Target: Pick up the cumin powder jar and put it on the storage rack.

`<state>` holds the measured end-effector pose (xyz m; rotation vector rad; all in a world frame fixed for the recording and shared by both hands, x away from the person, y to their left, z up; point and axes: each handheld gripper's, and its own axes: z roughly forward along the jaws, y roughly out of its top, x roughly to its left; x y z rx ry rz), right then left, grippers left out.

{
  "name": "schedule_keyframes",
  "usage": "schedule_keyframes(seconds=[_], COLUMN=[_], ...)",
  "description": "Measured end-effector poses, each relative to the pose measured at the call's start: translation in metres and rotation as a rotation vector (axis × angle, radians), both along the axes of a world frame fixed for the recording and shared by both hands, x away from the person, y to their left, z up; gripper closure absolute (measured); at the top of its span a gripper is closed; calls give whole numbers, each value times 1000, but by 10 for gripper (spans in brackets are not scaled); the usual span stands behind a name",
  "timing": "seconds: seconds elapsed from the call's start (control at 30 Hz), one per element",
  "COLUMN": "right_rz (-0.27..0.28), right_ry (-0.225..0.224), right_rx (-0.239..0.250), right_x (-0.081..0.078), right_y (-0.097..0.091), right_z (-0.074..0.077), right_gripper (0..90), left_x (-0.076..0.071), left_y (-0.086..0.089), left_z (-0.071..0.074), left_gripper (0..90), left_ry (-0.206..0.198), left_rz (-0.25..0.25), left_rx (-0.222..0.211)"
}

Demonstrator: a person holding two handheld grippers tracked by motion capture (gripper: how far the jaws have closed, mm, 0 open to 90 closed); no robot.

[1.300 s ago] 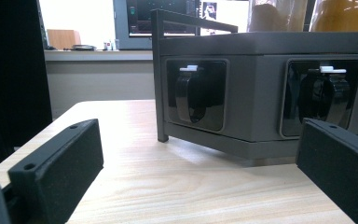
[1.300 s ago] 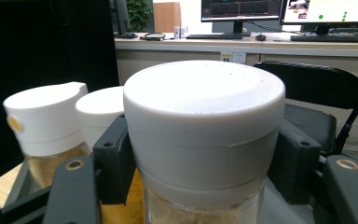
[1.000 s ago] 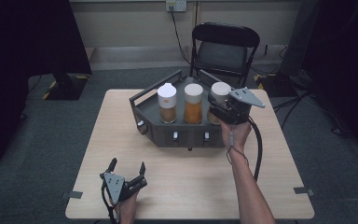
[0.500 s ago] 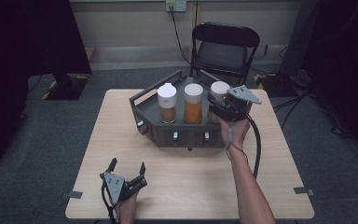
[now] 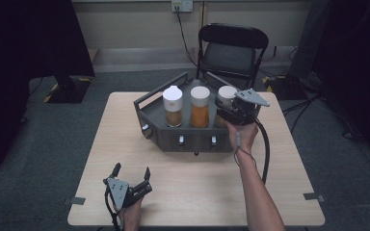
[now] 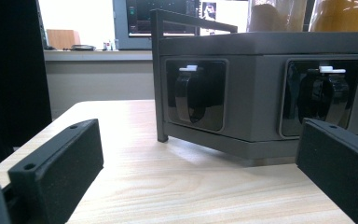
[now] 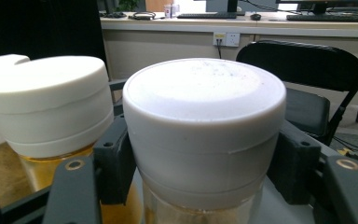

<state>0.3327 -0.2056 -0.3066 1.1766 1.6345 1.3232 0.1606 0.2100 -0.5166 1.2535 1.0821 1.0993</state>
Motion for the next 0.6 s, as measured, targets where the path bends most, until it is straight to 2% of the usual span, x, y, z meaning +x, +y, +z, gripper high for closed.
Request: schedule_keyframes(seconds=[0.6], right_rz=[0], right_ry=[8], right_rx=[22], right_x=[0], right_y=[-2], right_z=[-2], right_gripper=[330], left_x=[0], left_y=[0], left_z=[0], left_gripper=[3], left_ry=[0], left_rz=[1], left_rx=[0])
